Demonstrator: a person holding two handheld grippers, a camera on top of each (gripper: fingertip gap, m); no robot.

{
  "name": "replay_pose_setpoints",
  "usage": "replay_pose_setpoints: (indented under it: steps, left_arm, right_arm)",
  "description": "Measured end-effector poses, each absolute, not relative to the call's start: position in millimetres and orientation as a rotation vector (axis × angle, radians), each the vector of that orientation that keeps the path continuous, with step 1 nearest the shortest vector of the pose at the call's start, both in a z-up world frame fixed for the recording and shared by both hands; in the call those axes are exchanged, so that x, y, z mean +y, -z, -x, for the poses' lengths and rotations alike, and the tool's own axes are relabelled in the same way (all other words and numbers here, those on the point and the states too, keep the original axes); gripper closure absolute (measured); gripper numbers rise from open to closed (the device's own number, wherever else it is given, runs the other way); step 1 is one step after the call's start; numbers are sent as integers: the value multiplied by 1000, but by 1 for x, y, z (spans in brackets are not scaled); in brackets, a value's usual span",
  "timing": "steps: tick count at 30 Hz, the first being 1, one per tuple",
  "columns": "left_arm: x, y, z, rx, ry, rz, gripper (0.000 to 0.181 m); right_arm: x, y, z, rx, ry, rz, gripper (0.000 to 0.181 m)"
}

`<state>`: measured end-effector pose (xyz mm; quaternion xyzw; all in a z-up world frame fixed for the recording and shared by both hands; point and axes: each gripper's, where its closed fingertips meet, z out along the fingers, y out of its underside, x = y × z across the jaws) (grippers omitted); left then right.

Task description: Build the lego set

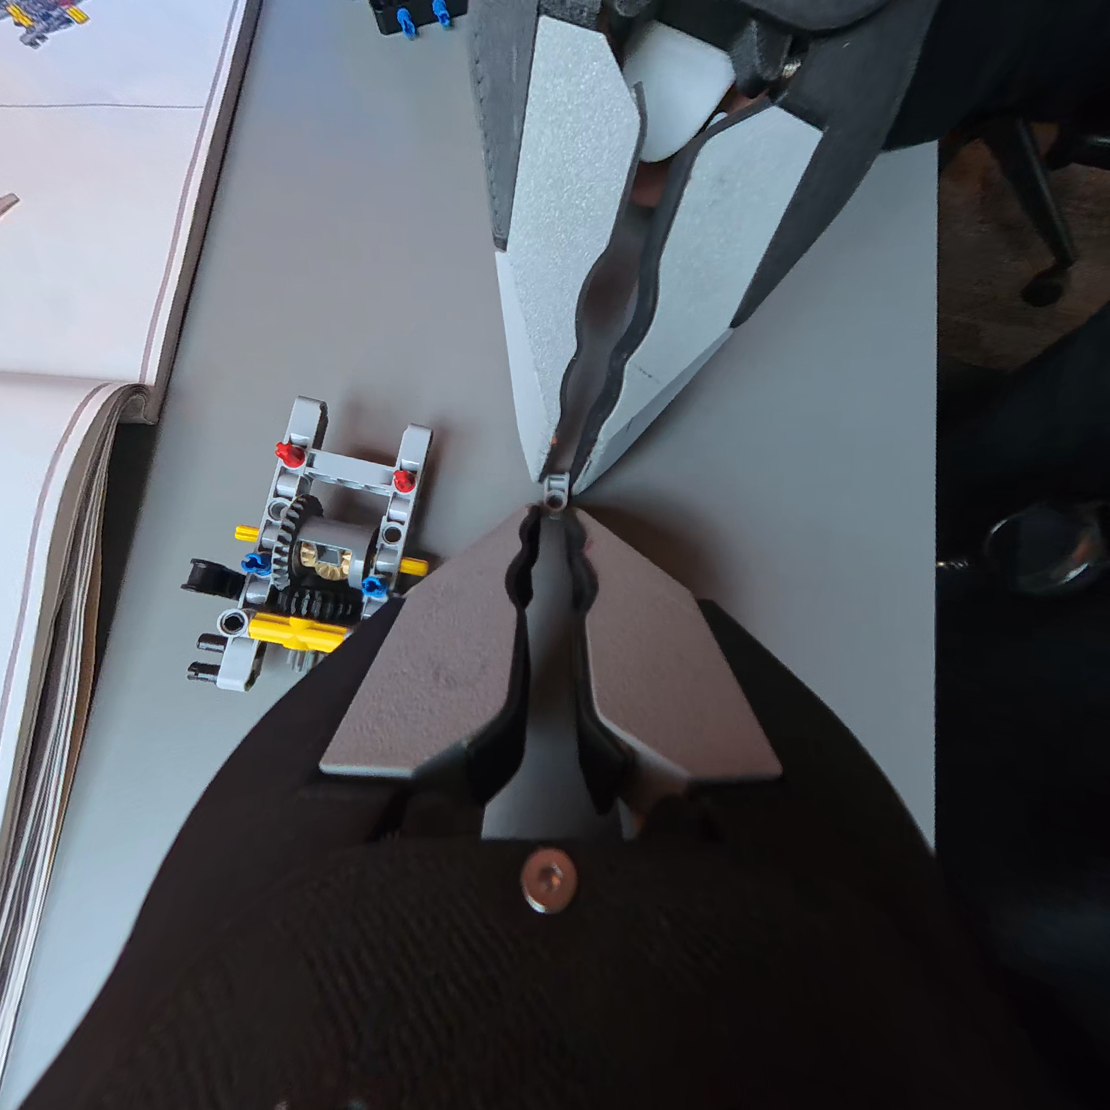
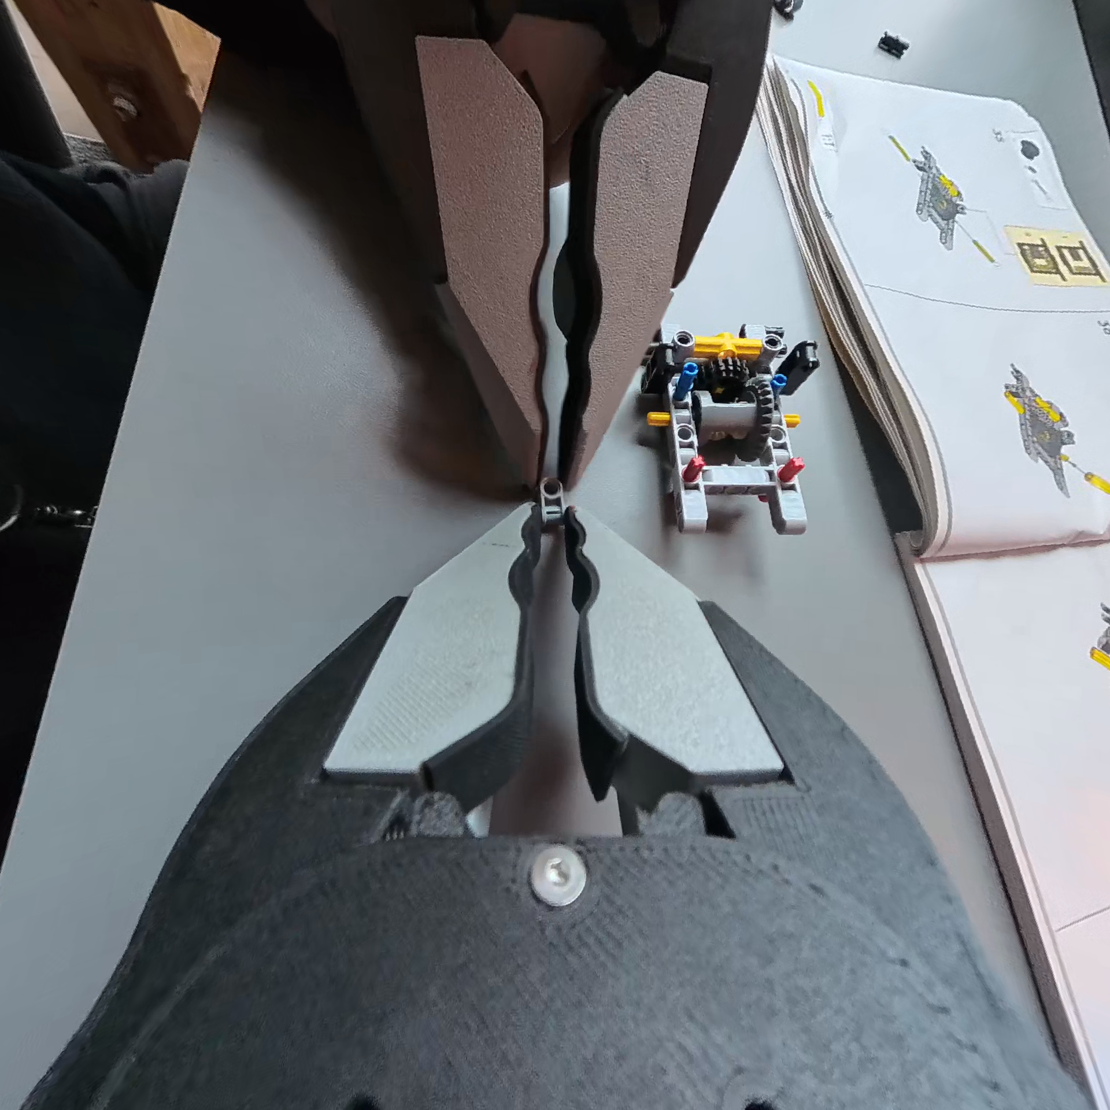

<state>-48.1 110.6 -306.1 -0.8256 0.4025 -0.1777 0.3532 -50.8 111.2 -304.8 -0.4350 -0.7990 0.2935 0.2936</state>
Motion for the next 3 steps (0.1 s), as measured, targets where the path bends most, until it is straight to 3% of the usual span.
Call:
replay_pose_setpoints:
  steps: [3]
  left_arm:
    - [111, 306, 48, 1032, 475, 2143, 168]
  right_arm:
    - [109, 305, 51, -2129, -781, 1154, 176]
